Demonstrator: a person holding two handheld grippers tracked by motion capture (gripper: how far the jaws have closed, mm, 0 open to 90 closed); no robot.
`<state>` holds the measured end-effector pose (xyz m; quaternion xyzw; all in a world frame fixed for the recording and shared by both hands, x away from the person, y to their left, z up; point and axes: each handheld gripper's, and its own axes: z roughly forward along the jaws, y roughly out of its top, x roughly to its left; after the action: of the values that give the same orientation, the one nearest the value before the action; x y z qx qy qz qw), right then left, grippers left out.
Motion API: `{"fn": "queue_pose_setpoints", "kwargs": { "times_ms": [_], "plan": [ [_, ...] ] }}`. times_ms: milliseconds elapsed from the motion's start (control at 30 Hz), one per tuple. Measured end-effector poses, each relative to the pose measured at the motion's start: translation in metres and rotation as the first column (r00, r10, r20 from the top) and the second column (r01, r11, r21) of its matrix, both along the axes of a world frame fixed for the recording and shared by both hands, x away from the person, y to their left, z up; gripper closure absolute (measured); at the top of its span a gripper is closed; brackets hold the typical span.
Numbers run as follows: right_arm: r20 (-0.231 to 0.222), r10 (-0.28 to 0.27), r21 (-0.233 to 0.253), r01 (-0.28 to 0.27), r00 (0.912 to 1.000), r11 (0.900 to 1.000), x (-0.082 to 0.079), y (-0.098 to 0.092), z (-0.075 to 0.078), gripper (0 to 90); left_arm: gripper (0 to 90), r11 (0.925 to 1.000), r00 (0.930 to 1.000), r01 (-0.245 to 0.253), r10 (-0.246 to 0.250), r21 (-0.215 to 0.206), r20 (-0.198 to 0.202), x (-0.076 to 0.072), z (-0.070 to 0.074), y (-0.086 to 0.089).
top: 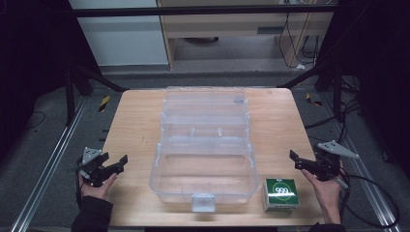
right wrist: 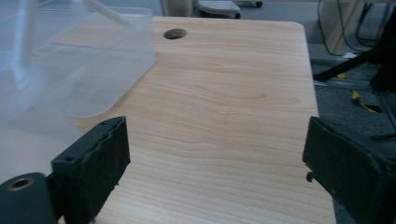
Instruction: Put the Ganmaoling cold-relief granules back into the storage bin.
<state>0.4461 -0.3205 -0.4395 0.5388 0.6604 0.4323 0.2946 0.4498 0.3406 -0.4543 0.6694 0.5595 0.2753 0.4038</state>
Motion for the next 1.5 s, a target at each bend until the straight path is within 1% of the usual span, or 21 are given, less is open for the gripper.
{"fn": "queue_pose_setpoints", "kwargs": {
  "times_ms": [33, 100, 200, 367, 467, 600, 633, 767, 867, 900, 933, 967, 1000, 1067, 1100, 1133, 1167, 1233, 1367, 1467, 1500],
  "plan": [
    [-0.001, 0.038, -0.007, -0.038, 0.9993, 0.999, -0.002, 0.001, 0.004, 9.0, 22.0, 1.0000, 1.0000, 0.003, -0.003, 0.004, -0.001, 0.000, 0.000, 0.000],
    [0.008, 0.049, -0.033, -0.048, 0.9988, 0.998, -0.003, 0.003, 0.007, 9.4, 22.0, 0.9999, 1.0000, 0.008, -0.008, 0.011, -0.005, 0.000, 0.000, -0.001],
    [0.014, 0.087, -0.013, -0.087, 0.9961, 0.996, -0.003, 0.006, 0.012, 9.7, 22.1, 0.9995, 0.9997, 0.019, -0.019, 0.023, -0.015, 0.000, -0.001, -0.003],
    [0.028, 0.117, -0.029, -0.116, 0.9927, 0.993, -0.005, 0.012, 0.018, 10.0, 22.0, 0.9988, 0.9994, 0.021, -0.020, 0.044, -0.030, 0.001, -0.004, -0.005],
    [0.064, 0.134, -0.039, -0.132, 0.9889, 0.991, -0.007, 0.018, 0.024, 11.7, 22.0, 0.9986, 0.9989, 0.022, -0.020, 0.049, -0.044, 0.002, -0.008, -0.007],
    [0.052, 0.185, -0.095, -0.180, 0.9813, 0.979, -0.008, 0.025, 0.034, 14.1, 22.0, 0.9979, 0.9982, 0.030, -0.027, 0.057, -0.053, 0.003, -0.010, -0.009],
    [0.046, 0.226, -0.118, -0.219, 0.9731, 0.969, -0.007, 0.028, 0.038, 14.7, 22.1, 0.9977, 0.9981, 0.031, -0.028, 0.060, -0.055, 0.004, -0.010, -0.009],
    [0.033, 0.266, -0.133, -0.259, 0.9635, 0.957, -0.006, 0.032, 0.042, 14.9, 22.2, 0.9972, 0.9976, 0.035, -0.031, 0.066, -0.063, 0.004, -0.011, -0.010],
    [-0.007, 0.320, -0.179, -0.316, 0.9474, 0.932, -0.004, 0.040, 0.048, 14.9, 22.4, 0.9972, 0.9973, 0.034, -0.030, 0.066, -0.067, 0.004, -0.012, -0.010],
    [-0.007, 0.320, -0.179, -0.316, 0.9474, 0.932, -0.004, 0.040, 0.048, 14.9, 22.4, 0.9972, 0.9973, 0.034, -0.030, 0.066, -0.067, 0.004, -0.012, -0.010],
    [-0.029, 0.354, -0.215, -0.352, 0.9347, 0.911, -0.004, 0.044, 0.052, 14.8, 22.5, 0.9971, 0.9971, 0.036, -0.031, 0.067, -0.069, 0.005, -0.013, -0.011],
    [-0.029, 0.354, -0.215, -0.352, 0.9347, 0.911, -0.004, 0.044, 0.052, 14.8, 22.5, 0.9969, 0.9970, 0.037, -0.032, 0.069, -0.070, 0.005, -0.013, -0.011],
    [-0.036, 0.366, -0.224, -0.365, 0.9298, 0.904, -0.003, 0.045, 0.053, 14.8, 22.6, 0.9967, 0.9969, 0.038, -0.033, 0.072, -0.072, 0.005, -0.013, -0.011],
    [-0.060, 0.402, -0.236, -0.404, 0.9136, 0.884, -0.003, 0.049, 0.057, 14.5, 22.7, 0.9964, 0.9962, 0.041, -0.035, 0.074, -0.079, 0.005, -0.014, -0.011],
    [-0.083, 0.425, -0.250, -0.432, 0.9013, 0.867, -0.002, 0.052, 0.059, 13.3, 22.7, 0.9962, 0.9961, 0.040, -0.034, 0.077, -0.082, 0.005, -0.015, -0.012],
    [-0.083, 0.425, -0.250, -0.432, 0.9013, 0.867, -0.002, 0.052, 0.059, 13.3, 22.7, 0.9958, 0.9959, 0.041, -0.034, 0.082, -0.083, 0.005, -0.015, -0.012],
    [-0.100, 0.436, -0.262, -0.447, 0.8943, 0.856, -0.002, 0.053, 0.061, 13.1, 22.8, 0.9955, 0.9960, 0.042, -0.035, 0.085, -0.082, 0.005, -0.016, -0.012],
    [-0.129, 0.469, -0.287, -0.485, 0.8739, 0.826, -0.003, 0.057, 0.063, 12.5, 22.8, 0.9954, 0.9957, 0.043, -0.036, 0.086, -0.086, 0.006, -0.016, -0.012],
    [-0.167, 0.492, -0.302, -0.519, 0.8544, 0.799, -0.005, 0.062, 0.068, 10.6, 22.8, 0.9949, 0.9950, 0.048, -0.040, 0.089, -0.092, 0.006, -0.017, -0.013],
    [-0.183, 0.512, -0.327, -0.543, 0.8394, 0.774, -0.008, 0.064, 0.073, 10.0, 22.9, 0.9946, 0.9947, 0.051, -0.042, 0.091, -0.094, 0.006, -0.018, -0.013],
    [-0.196, 0.523, -0.332, -0.558, 0.8295, 0.760, -0.010, 0.065, 0.076, 9.6, 23.0, 0.9945, 0.9946, 0.051, -0.042, 0.091, -0.095, 0.006, -0.018, -0.013]
  ]
}}
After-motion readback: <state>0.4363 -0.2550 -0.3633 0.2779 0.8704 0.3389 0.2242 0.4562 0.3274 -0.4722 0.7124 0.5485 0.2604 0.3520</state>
